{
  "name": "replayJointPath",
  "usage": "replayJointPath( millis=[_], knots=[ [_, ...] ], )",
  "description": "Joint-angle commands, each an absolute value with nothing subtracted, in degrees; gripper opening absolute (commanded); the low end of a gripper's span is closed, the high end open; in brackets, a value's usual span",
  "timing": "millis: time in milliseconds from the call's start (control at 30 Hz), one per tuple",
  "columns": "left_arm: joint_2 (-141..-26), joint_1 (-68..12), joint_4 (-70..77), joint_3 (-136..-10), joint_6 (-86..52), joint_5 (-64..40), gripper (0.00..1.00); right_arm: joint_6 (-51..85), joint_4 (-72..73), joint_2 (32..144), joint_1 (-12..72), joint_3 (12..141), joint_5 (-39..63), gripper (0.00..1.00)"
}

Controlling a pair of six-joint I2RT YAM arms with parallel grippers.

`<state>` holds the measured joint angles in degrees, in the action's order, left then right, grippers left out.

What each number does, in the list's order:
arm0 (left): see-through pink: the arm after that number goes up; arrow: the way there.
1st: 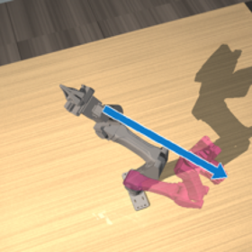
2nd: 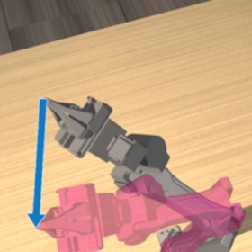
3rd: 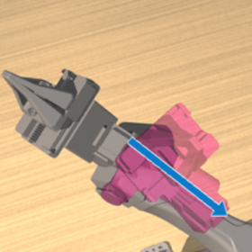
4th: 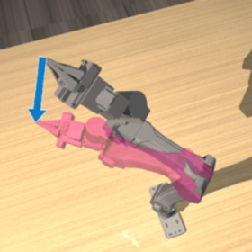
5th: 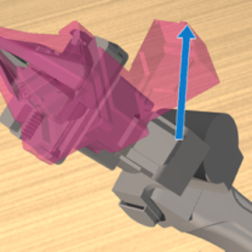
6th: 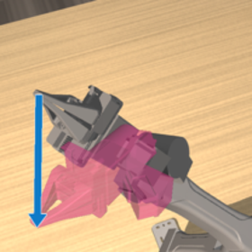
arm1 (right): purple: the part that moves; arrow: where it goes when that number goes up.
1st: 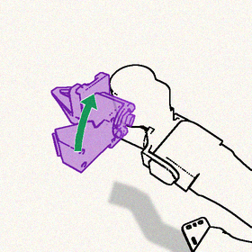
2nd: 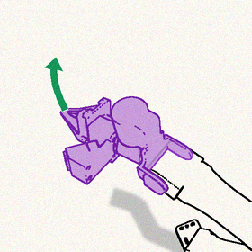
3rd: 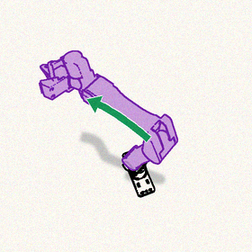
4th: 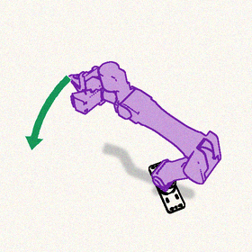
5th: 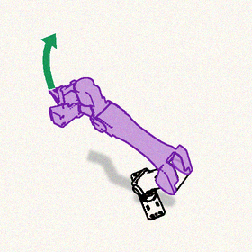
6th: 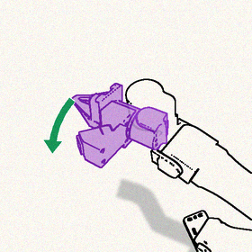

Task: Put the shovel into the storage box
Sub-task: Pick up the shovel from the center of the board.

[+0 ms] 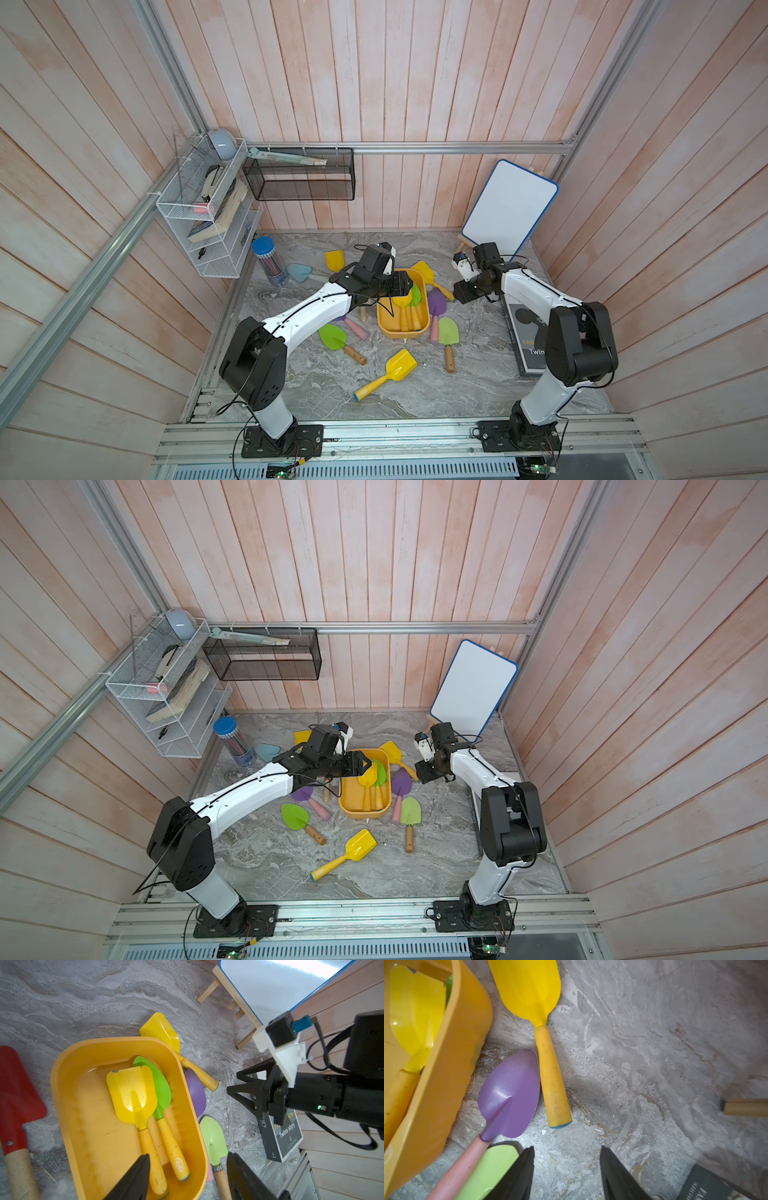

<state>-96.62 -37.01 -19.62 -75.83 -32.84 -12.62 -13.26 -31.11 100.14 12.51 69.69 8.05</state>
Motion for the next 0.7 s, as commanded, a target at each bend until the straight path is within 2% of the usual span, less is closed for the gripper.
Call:
replayJointPath(
  millis=[0,667],
  knots=[
    [-94.31,-36.91,-17.93,-74.84,-33.49,-13.48,0.64,-15.2,-32.41,102.54,13.74,71.43,8.81,0.56],
    [-94.51,-36.85,-18.64,-75.14,-33.09,-12.87,0.64,-15.37,-29.31,109.72,13.97,74.24,5.7,0.56]
  ],
)
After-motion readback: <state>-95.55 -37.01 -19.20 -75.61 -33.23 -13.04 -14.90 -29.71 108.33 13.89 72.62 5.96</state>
